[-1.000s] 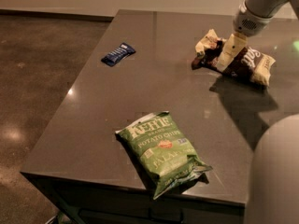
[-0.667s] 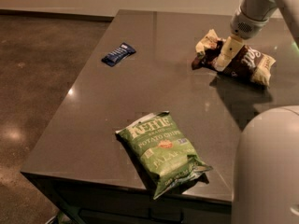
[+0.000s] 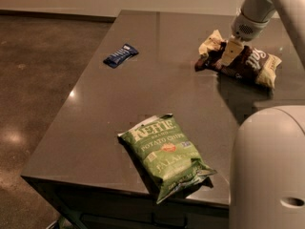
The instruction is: Move brown chip bag near green jalapeno chip bag
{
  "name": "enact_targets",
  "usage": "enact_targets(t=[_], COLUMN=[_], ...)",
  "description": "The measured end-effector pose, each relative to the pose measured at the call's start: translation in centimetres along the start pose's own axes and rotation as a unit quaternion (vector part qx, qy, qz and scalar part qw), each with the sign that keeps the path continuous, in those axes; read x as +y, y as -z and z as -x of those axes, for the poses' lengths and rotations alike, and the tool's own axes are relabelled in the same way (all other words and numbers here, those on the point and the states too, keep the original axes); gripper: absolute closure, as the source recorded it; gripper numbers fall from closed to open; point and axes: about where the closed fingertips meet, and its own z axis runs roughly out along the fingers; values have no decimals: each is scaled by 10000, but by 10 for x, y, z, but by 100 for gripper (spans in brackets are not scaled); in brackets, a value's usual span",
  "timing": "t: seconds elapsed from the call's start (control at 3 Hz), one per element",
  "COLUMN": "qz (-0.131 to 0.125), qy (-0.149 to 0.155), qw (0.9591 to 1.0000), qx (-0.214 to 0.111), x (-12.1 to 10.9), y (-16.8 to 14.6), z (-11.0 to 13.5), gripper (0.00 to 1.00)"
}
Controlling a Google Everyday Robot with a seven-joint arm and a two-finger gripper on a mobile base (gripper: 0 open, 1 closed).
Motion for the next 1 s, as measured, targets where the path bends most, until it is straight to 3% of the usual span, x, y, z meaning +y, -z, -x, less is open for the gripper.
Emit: enact_targets(t=[0.33, 0.67, 1.0], qz=[141, 217, 377], qy=[281, 595, 963], qw=[9995, 9978, 9937], qx=[-89, -217, -420], x=[12, 27, 53], y=[7, 25, 52], z=[7, 14, 18], gripper=[80, 99, 100])
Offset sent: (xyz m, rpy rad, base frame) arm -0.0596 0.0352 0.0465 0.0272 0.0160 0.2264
